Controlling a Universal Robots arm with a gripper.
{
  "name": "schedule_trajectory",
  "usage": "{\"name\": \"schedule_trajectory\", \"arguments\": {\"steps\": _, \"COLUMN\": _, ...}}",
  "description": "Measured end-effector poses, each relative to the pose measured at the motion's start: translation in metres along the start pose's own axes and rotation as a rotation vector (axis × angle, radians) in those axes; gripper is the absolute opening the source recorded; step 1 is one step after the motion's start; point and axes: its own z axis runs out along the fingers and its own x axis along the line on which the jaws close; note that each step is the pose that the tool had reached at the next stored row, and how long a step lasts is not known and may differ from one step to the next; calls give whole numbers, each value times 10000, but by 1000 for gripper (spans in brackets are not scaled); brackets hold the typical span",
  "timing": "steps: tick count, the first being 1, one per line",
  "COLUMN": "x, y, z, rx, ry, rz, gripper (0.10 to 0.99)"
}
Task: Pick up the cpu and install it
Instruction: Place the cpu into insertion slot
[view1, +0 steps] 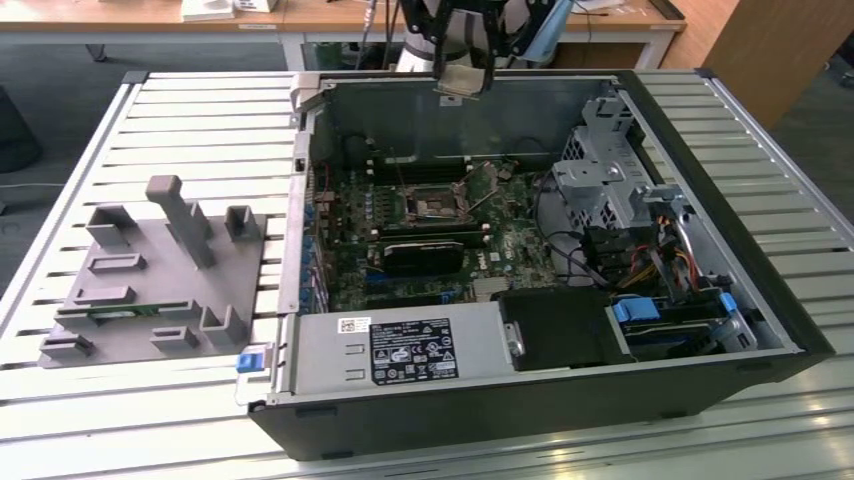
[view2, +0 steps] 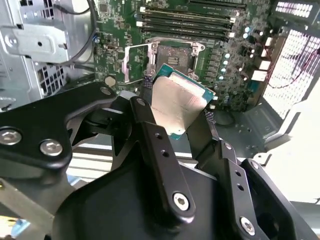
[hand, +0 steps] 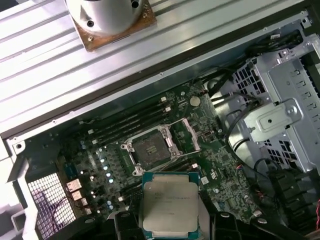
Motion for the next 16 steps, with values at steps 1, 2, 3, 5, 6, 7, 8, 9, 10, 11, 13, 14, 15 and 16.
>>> {"name": "schedule_trajectory", "arguments": {"steps": 1, "x": 0, "y": 0, "z": 1, "rx": 0, "ry": -9, "rz": 134, "gripper": 525}}
{"name": "schedule_trajectory", "arguments": {"steps": 2, "x": 1, "y": 1, "z": 2, "rx": 1, "ry": -17, "rz": 268, "gripper": 525}}
{"name": "schedule_trajectory", "arguments": {"steps": 3, "x": 1, "y": 1, "z": 2, "rx": 1, "ry": -26, "rz": 411, "gripper": 525}}
{"name": "schedule_trajectory", "arguments": {"steps": 5, "x": 1, "y": 1, "z": 4, "rx": 2, "ry": -41, "rz": 665, "gripper": 525}}
{"name": "schedule_trajectory", "arguments": {"steps": 6, "x": 1, "y": 1, "z": 5, "rx": 2, "ry": -49, "rz": 788, "gripper": 525}}
{"name": "schedule_trajectory", "arguments": {"steps": 7, "x": 1, "y": 2, "z": 5, "rx": 4, "ry": -57, "rz": 912, "gripper": 525}}
{"name": "schedule_trajectory", "arguments": {"steps": 8, "x": 1, "y": 2, "z": 6, "rx": 4, "ry": -65, "rz": 1039, "gripper": 525}}
{"name": "schedule_trajectory", "arguments": {"steps": 9, "x": 1, "y": 2, "z": 6, "rx": 4, "ry": -73, "rz": 1161, "gripper": 525}}
{"name": "schedule_trajectory", "arguments": {"steps": 10, "x": 1, "y": 2, "z": 7, "rx": 5, "ry": -80, "rz": 1285, "gripper": 525}}
{"name": "schedule_trajectory", "arguments": {"steps": 11, "x": 2, "y": 2, "z": 7, "rx": 5, "ry": -88, "rz": 1409, "gripper": 525}}
{"name": "schedule_trajectory", "arguments": {"steps": 13, "x": 2, "y": 2, "z": 8, "rx": 7, "ry": -103, "rz": 1660, "gripper": 525}}
{"name": "schedule_trajectory", "arguments": {"steps": 14, "x": 2, "y": 2, "z": 9, "rx": 7, "ry": -112, "rz": 1796, "gripper": 525}}
{"name": "schedule_trajectory", "arguments": {"steps": 15, "x": 2, "y": 2, "z": 9, "rx": 8, "ry": -121, "rz": 1934, "gripper": 525}}
{"name": "schedule_trajectory", "arguments": {"steps": 16, "x": 2, "y": 3, "z": 10, "rx": 8, "ry": -130, "rz": 2072, "gripper": 525}}
